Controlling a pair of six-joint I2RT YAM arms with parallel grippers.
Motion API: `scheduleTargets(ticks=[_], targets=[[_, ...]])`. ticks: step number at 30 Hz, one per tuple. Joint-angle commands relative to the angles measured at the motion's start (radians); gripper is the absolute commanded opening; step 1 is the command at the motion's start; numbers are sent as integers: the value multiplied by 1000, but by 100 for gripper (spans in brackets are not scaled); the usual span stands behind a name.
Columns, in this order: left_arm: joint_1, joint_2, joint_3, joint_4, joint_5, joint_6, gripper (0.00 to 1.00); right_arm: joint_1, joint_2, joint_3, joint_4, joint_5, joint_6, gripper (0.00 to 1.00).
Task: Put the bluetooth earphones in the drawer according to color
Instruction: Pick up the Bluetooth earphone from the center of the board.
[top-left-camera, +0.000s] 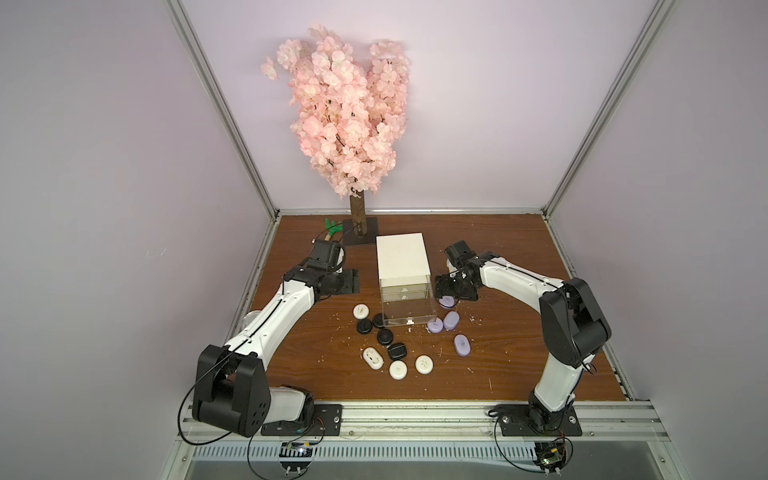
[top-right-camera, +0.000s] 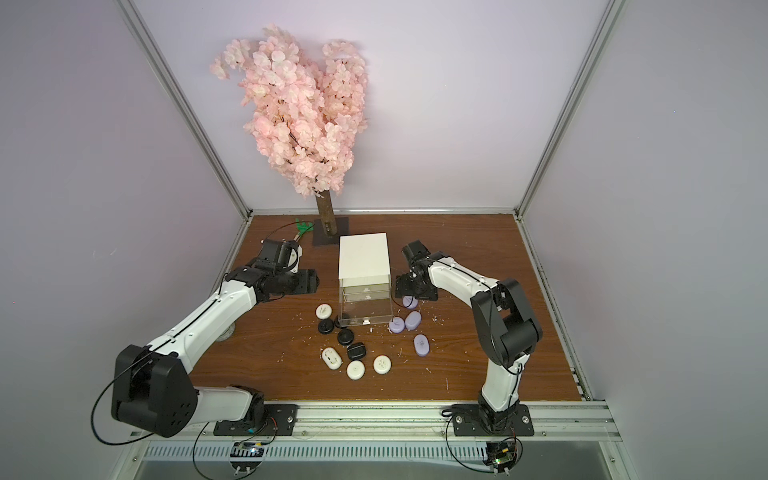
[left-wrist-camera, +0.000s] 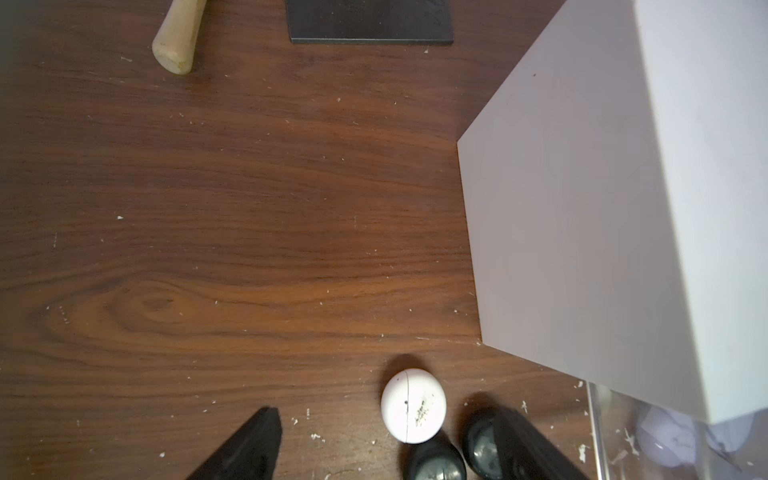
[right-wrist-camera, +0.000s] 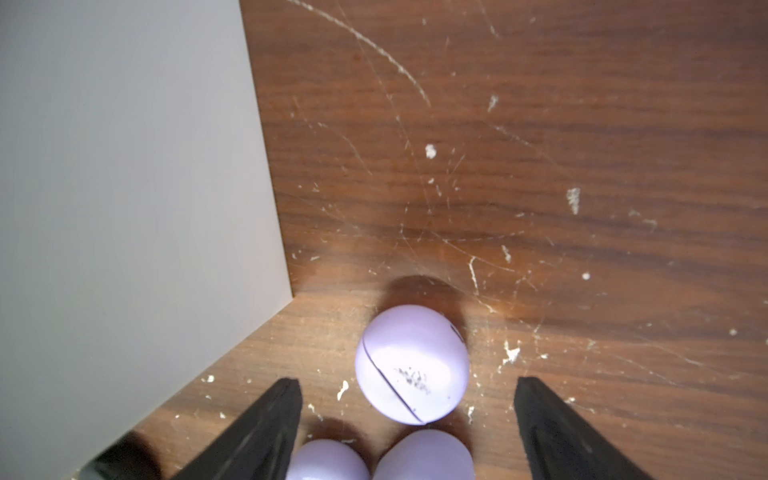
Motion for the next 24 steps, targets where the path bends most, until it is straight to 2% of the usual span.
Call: scheduleTargets(ticks=[1, 19, 24], targets=[[12, 13, -9, -9, 9, 7, 84, 5, 8, 26, -35, 24, -12, 87], [12, 21, -14, 3, 14, 6, 84, -9, 58, 40, -94, 139, -23, 84], [12, 22, -14, 4, 15, 4, 84, -10, 68, 47, -93, 128, -28, 81]])
